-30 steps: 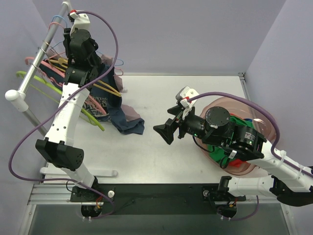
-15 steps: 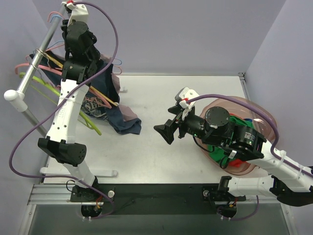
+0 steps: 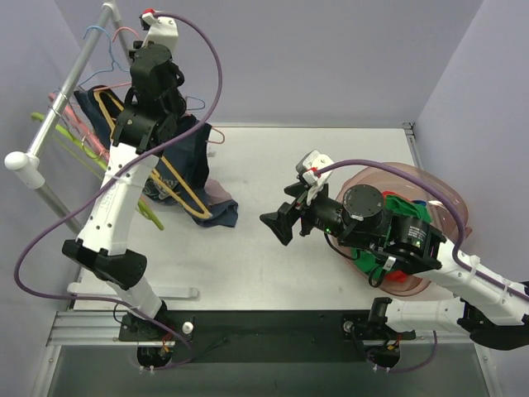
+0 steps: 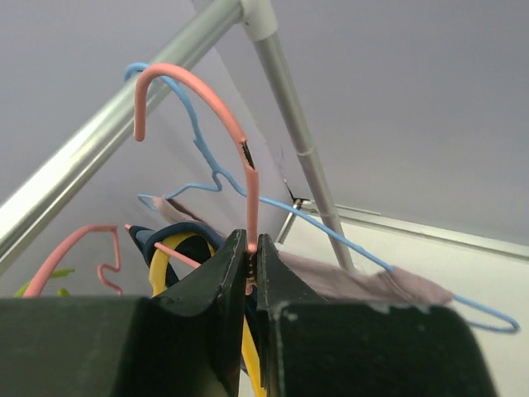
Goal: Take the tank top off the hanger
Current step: Pick up the hanger from the clothesline.
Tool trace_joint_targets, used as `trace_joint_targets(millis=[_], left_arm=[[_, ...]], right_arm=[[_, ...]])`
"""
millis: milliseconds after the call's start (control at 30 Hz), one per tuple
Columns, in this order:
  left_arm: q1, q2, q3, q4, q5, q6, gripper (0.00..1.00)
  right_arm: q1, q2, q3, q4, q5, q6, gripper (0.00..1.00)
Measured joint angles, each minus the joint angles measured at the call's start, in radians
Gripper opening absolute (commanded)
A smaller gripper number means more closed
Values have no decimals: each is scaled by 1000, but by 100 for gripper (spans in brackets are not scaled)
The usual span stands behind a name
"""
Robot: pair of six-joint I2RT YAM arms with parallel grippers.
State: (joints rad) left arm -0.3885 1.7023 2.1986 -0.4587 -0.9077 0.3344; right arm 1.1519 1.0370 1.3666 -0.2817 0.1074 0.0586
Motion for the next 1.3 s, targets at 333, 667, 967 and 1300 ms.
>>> trace_joint_targets(millis=[333, 667, 967, 1300], left_arm=[[-113, -139, -60, -80, 17, -18, 0], [-161, -172, -99, -93, 20, -5, 0], [-180, -209, -154, -100, 27, 20, 0], [-182, -252, -232, -97, 32, 45, 0]], right_arm=[[0, -2, -61, 47, 47, 129, 79], [-13, 10, -72, 105, 64, 179, 74], [-86, 197, -70, 344, 69, 263, 64], [-77, 359, -81, 526, 62, 356, 71]])
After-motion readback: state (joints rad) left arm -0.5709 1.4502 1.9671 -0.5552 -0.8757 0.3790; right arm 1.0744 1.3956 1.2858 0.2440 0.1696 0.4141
